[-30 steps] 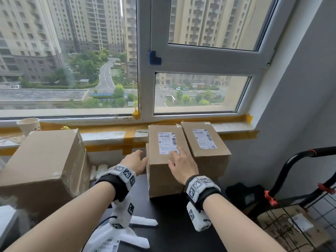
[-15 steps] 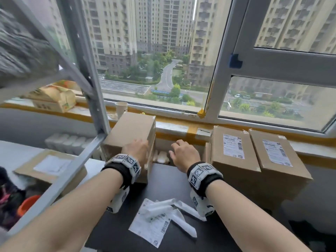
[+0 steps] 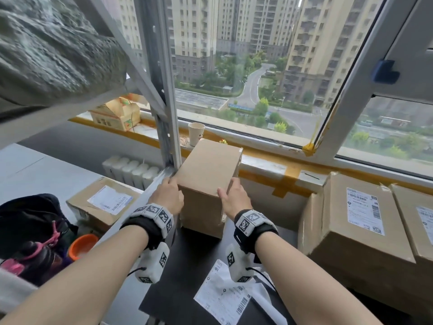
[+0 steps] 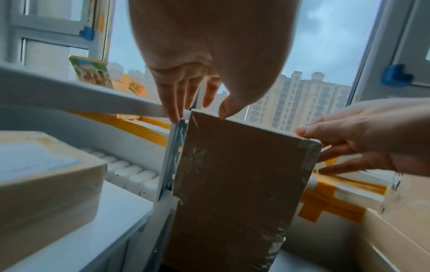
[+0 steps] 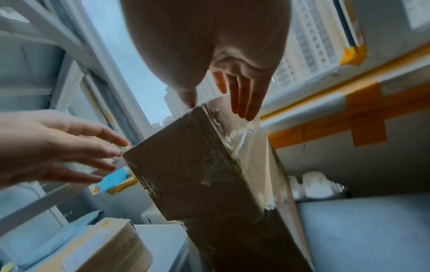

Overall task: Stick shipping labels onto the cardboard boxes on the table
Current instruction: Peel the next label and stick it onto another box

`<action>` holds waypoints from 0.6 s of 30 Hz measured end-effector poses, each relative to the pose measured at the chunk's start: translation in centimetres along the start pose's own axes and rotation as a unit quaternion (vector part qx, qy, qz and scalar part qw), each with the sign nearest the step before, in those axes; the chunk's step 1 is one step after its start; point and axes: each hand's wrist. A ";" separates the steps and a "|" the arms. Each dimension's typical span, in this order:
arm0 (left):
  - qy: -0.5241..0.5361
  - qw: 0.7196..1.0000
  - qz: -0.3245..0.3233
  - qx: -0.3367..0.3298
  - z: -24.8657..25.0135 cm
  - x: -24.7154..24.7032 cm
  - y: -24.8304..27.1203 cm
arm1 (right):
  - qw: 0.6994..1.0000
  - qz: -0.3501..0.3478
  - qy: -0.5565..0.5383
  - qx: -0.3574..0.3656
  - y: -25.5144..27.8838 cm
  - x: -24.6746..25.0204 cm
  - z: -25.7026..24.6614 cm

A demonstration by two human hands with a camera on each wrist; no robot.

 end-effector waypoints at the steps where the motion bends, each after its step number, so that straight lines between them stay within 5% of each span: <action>1: 0.019 1.000 0.008 0.016 0.3 -0.1 -0.3 | 0.999 0.006 -0.038 -0.012 -0.4 -0.1 0.2; 10: 0.154 0.981 -0.001 0.118 2.0 -0.7 -2.9 | 0.950 0.005 -0.309 -0.053 -0.9 0.7 1.0; 18: 0.315 0.945 0.084 0.029 4.2 -0.4 -1.2 | 0.939 0.057 -0.339 -0.021 0.6 5.0 2.4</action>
Point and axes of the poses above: each hand's wrist, its own y-axis away from the middle knuckle, its own x-axis out of the back of the hand, z = x × y, and after that the axes turned 15 degrees about -y, right-handed
